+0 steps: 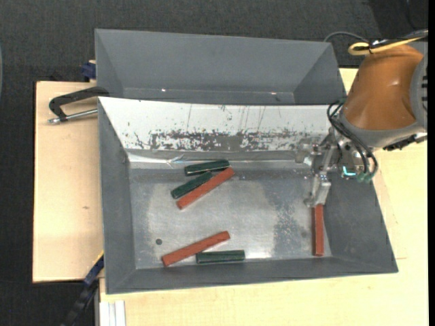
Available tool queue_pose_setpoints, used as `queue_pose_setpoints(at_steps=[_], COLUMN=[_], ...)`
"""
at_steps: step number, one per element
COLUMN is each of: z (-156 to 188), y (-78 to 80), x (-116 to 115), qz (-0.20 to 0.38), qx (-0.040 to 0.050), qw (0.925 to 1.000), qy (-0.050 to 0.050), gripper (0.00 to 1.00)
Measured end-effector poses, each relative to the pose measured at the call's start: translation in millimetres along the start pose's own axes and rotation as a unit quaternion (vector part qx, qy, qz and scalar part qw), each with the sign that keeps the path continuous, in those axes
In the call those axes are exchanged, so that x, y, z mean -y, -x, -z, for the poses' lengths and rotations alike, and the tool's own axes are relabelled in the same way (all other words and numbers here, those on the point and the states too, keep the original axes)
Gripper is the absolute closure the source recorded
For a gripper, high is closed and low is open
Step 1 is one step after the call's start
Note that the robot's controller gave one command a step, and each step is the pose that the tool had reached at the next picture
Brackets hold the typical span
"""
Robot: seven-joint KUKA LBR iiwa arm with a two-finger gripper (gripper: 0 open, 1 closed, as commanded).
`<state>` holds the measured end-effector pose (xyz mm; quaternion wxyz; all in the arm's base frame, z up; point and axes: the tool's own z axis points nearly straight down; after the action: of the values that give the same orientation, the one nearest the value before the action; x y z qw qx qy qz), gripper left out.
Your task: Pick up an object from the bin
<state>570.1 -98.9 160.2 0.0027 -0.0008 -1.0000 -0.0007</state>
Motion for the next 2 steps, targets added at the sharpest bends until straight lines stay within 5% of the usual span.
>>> queue_pose_setpoints(at_steps=[1,2], z=[4.1,-47.0], y=[1.9,-34.4], x=[-0.3,14.9], qz=[0.001,0.133], qx=[0.0039,0.0073], qw=[1.0000,0.9910], qy=[-0.001,-0.002], gripper=[0.00,0.00])
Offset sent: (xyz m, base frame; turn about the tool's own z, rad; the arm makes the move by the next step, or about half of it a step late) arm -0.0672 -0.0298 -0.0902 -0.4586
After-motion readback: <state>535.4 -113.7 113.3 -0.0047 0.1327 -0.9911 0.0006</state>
